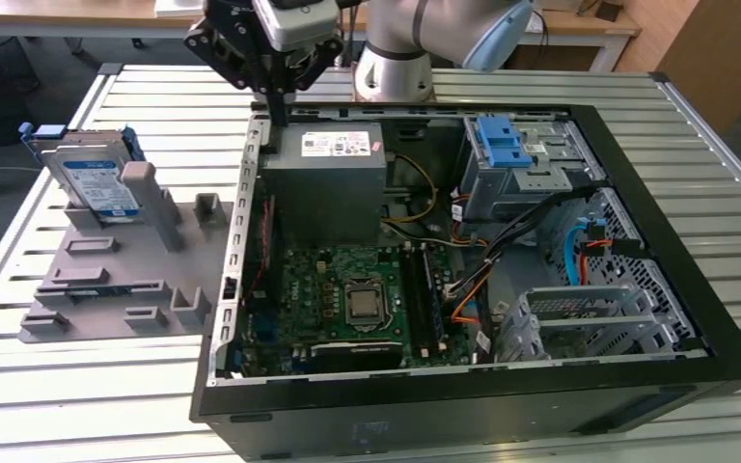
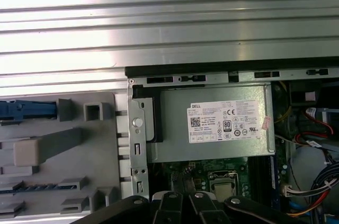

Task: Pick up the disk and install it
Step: 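Reach for the disk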

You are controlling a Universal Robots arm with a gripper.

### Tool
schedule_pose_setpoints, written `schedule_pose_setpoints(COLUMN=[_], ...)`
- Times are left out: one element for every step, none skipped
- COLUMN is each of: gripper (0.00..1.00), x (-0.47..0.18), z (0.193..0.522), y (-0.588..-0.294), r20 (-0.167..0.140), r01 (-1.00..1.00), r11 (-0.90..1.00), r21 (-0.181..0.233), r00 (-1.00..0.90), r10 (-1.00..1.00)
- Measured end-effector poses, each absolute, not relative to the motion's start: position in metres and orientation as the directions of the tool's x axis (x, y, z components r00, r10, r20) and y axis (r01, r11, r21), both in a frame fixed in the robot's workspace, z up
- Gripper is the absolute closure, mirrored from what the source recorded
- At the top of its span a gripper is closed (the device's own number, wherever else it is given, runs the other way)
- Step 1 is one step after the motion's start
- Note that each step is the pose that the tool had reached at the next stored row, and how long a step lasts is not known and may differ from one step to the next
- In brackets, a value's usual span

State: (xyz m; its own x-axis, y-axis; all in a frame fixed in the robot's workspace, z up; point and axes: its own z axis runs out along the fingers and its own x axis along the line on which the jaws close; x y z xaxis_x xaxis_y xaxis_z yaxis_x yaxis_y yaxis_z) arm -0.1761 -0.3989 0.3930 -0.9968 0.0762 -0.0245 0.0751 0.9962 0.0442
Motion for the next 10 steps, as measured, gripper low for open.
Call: schedule_pose_setpoints(gripper=[0.89,0.89,0.89,0.89,0.89,0.89,0.89,0.89,0.89,0.89], x=[-0.1763,-0.1765,-0.1768,-0.177,-0.1772,-0.1774,-0.1777,-0.1779,-0.1781,-0.1783], z=[0.3931,0.393,0.393,0.393,0.393,0.393,0.393,0.393,0.393,0.393], y=[-0.3989,-0.3989,-0.3989,-0.3989,-0.3989,-0.3989,-0.3989,-0.3989,-0.3989,-0.3989], r20=[-0.024,-0.024,-0.024,-0.024,-0.024,-0.024,-0.024,-0.024,-0.025,-0.024], r01=[0.075,0.075,0.075,0.075,0.075,0.075,0.075,0.075,0.075,0.075], r11=[0.996,0.996,0.996,0.996,0.996,0.996,0.996,0.996,0.996,0.996], r21=[0.044,0.044,0.044,0.044,0.044,0.044,0.044,0.044,0.044,0.044], r00=[-0.997,-0.997,-0.997,-0.997,-0.997,-0.997,-0.997,-0.997,-0.997,-0.997], r10=[0.076,0.076,0.076,0.076,0.076,0.076,0.076,0.076,0.076,0.076])
